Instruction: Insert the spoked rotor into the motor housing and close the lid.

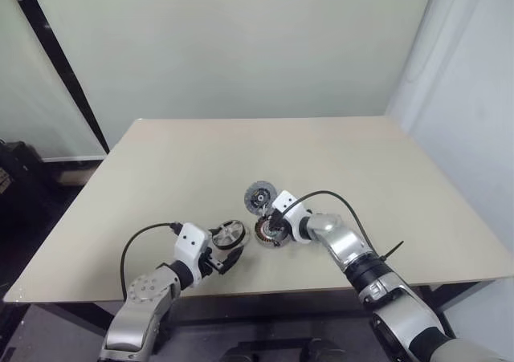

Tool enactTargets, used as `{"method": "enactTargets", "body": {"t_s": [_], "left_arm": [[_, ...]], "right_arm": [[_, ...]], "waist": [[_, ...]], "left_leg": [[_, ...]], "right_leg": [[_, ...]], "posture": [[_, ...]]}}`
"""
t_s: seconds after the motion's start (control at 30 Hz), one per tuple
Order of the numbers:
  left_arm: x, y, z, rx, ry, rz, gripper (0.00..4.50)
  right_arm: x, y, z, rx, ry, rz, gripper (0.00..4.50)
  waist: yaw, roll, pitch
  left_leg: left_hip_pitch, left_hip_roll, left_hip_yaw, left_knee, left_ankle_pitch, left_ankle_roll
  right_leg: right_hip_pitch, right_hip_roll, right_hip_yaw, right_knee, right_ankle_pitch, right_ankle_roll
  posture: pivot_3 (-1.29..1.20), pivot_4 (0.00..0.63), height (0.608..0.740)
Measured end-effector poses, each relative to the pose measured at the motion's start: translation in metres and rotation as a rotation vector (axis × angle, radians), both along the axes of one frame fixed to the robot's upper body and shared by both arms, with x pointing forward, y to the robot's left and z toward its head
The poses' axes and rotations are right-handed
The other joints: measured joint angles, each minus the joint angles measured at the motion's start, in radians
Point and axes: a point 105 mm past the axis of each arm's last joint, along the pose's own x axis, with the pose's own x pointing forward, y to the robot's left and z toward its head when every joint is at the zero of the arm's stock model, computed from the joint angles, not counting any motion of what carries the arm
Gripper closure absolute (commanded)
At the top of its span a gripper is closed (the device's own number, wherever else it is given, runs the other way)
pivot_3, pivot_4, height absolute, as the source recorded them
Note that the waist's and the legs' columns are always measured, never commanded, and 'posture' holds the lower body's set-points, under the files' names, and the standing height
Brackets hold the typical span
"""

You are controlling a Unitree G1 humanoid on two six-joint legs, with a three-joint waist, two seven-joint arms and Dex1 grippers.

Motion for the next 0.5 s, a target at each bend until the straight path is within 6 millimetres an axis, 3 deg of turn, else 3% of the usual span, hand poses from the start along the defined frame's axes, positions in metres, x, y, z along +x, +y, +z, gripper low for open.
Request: {"method": "enactTargets", "body": {"t_s": [0.5], "left_arm": [[0.0,-0.003,0.0,-0.005,-0.007,0.002,0.0]], "right_arm": [[0.003,-0.012,-0.006,-0.105,-0.017,0.006,4.47]], "waist": [[0.0,0.0,0.0]], "left_leg": [[0.0,0.0,0.0,0.0,0.0,0.0]], "right_leg": [[0.0,0.0,0.0,0.0,0.0,0.0]], "posture": [[0.0,0.0,0.74]]}}
